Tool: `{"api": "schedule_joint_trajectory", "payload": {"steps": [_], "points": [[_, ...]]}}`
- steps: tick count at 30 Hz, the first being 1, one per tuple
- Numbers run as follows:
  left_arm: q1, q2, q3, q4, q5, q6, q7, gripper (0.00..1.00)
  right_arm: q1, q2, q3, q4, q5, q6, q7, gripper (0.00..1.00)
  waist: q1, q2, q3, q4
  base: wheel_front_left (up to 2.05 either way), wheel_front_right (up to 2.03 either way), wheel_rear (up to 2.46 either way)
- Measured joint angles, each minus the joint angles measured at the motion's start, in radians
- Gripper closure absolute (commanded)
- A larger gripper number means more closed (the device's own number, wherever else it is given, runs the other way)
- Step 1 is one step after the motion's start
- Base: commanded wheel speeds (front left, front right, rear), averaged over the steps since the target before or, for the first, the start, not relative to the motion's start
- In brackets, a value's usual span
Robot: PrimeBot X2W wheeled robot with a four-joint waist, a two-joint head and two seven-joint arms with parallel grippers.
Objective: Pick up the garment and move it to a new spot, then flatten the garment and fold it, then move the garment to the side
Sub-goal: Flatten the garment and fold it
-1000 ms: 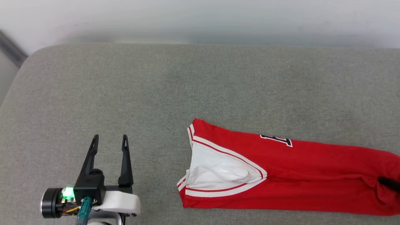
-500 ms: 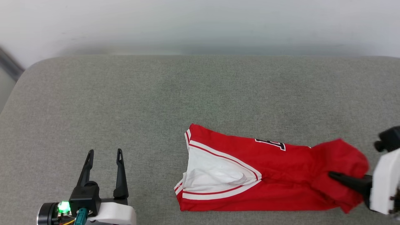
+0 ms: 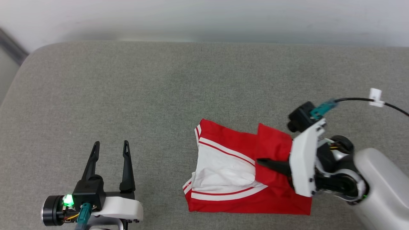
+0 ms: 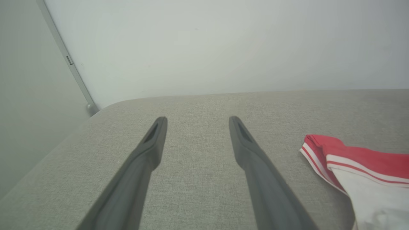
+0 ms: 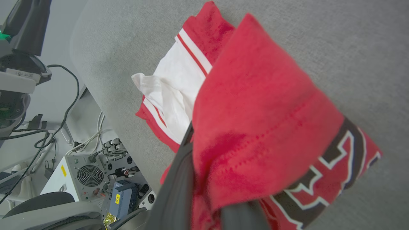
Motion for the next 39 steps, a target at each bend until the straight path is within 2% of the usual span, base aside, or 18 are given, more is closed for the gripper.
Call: {"api": "schedule_joint_trajectory", "payload": {"steps": [4, 7, 11, 16, 17, 18, 19, 20, 25, 31, 34, 39], "points": [[-0.006, -0.005, 0.007, -0.001, 0.001, -0.006, 0.000, 0.00, -0.071, 0.073, 0.074, 0.089, -0.032, 0.000, -0.023, 1.00, 0.0000, 0.0001, 0.021, 0.009, 0.00, 0.00, 0.00], [-0.023, -0.009, 0.007, -0.001, 0.001, -0.010, 0.000, 0.00, -0.112, 0.102, 0.138, 0.156, -0.068, 0.000, -0.046, 1.00, 0.0000, 0.0000, 0.038, 0.015, 0.00, 0.00, 0.00], [-0.039, -0.016, 0.007, 0.000, 0.002, -0.016, 0.000, 0.00, -0.140, 0.116, 0.220, 0.252, -0.110, 0.000, -0.081, 1.00, 0.0001, 0.0000, 0.061, 0.024, 0.00, 0.00, 0.00], [-0.047, -0.024, 0.006, 0.006, 0.002, -0.019, 0.000, 0.00, -0.166, 0.121, 0.274, 0.346, -0.118, 0.001, -0.153, 1.00, 0.0000, 0.0000, 0.080, 0.026, 0.00, 0.00, 0.00], [-0.047, -0.025, 0.008, 0.007, 0.002, -0.019, 0.000, 0.00, -0.170, 0.121, 0.281, 0.351, -0.110, 0.001, -0.169, 0.88, 0.0000, 0.0000, 0.080, 0.025, 0.00, 0.00, 0.00], [-0.048, -0.026, 0.010, 0.008, 0.002, -0.019, 0.000, 0.00, -0.174, 0.121, 0.290, 0.351, -0.105, 0.001, -0.186, 0.88, 0.0001, 0.0000, 0.078, 0.022, 0.00, 0.00, 0.00], [-0.048, -0.026, 0.012, 0.010, 0.002, -0.019, 0.000, 0.00, -0.177, 0.120, 0.300, 0.347, -0.100, 0.001, -0.204, 0.15, 0.0000, 0.0000, 0.075, 0.019, 0.00, 0.00, 0.00], [-0.047, -0.027, 0.015, 0.013, 0.003, -0.019, 0.000, 0.00, -0.178, 0.114, 0.308, 0.338, -0.094, 0.001, -0.221, 0.00, 0.0000, 0.0000, 0.070, 0.016, 0.00, 0.00, 0.00], [-0.037, -0.028, 0.024, 0.019, 0.009, -0.027, 0.000, 0.00, -0.199, 0.029, 0.306, 0.233, -0.083, 0.000, -0.355, 0.00, 0.0000, 0.0000, 0.033, 0.001, 0.00, 0.00, 0.00], [-0.011, -0.028, 0.037, 0.021, 0.011, -0.041, 0.000, 0.00, -0.192, -0.052, 0.167, 0.172, -0.169, 0.000, -0.594, 0.00, 0.0000, 0.0000, -0.016, -0.029, 0.00, 0.00, 0.00], [0.003, -0.028, 0.040, 0.021, 0.015, -0.044, 0.000, 0.00, -0.162, -0.046, 0.026, 0.192, -0.263, 0.000, -0.742, 0.00, 0.0000, 0.0000, -0.038, -0.046, 0.00, 0.00, 0.00], [0.011, -0.028, 0.047, 0.017, 0.018, -0.049, 0.000, 0.00, -0.040, 0.028, -0.189, 0.218, -0.433, 0.000, -0.946, 0.00, 0.0000, 0.0000, -0.066, -0.069, 0.00, 0.00, 0.00]]}}
